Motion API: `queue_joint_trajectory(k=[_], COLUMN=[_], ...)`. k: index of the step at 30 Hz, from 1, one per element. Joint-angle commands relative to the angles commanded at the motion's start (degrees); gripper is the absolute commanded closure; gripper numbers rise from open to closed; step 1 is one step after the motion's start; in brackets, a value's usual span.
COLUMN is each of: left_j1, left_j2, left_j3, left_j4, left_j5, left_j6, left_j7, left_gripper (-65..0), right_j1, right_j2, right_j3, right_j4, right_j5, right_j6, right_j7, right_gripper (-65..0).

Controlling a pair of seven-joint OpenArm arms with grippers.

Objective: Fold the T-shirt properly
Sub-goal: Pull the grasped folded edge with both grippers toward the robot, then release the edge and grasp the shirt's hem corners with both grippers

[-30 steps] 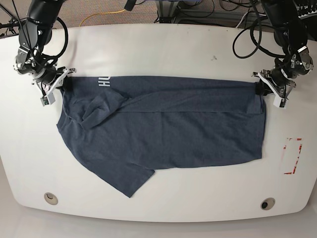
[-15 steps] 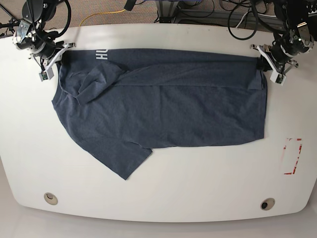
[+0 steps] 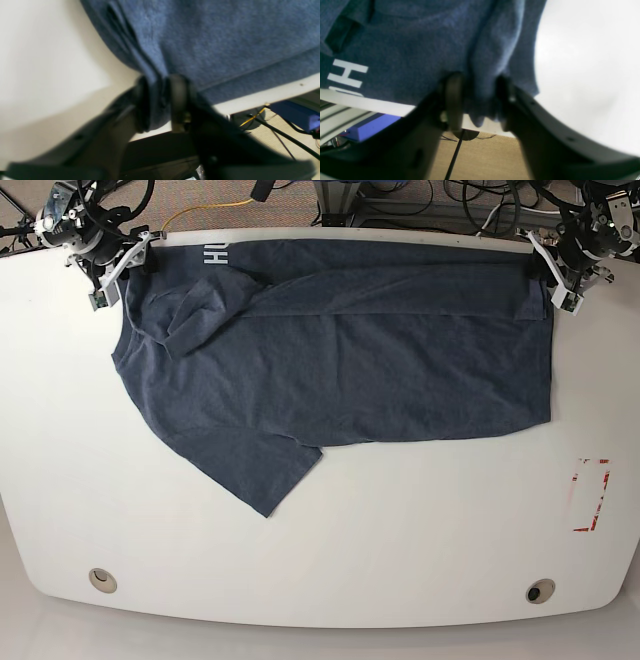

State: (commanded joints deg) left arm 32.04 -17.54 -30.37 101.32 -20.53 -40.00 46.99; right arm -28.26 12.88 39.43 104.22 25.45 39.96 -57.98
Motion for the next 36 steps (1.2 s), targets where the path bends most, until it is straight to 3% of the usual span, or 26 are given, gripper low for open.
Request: queue_joint_trajectory(k=[3, 11, 19, 27, 36], left_j1=[-2.11, -7.12, -17.49, -23.82, -27.43], left_j2=[0.00, -1.32, -1.32, -1.23, 0.44], left_j3=[-2.37, -7.30, -9.76, -7.30, -6.07], left_j4=[2.29, 12.40, 12.22, 12.13, 10.81], left_j5=[0.00, -0.44, 0.09, 0.09, 0.09], left_j6=[0.00, 0.00, 0.00, 0.00, 0.00], left_j7=[3.16, 12.84, 13.27, 13.27, 13.27], left_gripper=[-35.8, -36.0, -36.0, -36.0, -35.8], right_j1=[0.97, 3.69, 12.48, 22.33, 34.37], right_j2=[0.00, 0.62, 0.62, 2.11, 4.84], right_j3=[1.76, 6.77, 6.59, -1.23, -5.89], right_j4=[3.08, 9.67, 9.58, 8.97, -5.45], right_j5=[0.00, 0.00, -0.09, -0.44, -0.44], right_j6=[0.00, 0.04, 0.04, 0.04, 0.04], right_j7=[-0.44, -5.98, -7.82, -12.57, -12.40], right_gripper=[-51.8, -53.1, -53.1, -53.1, -53.1])
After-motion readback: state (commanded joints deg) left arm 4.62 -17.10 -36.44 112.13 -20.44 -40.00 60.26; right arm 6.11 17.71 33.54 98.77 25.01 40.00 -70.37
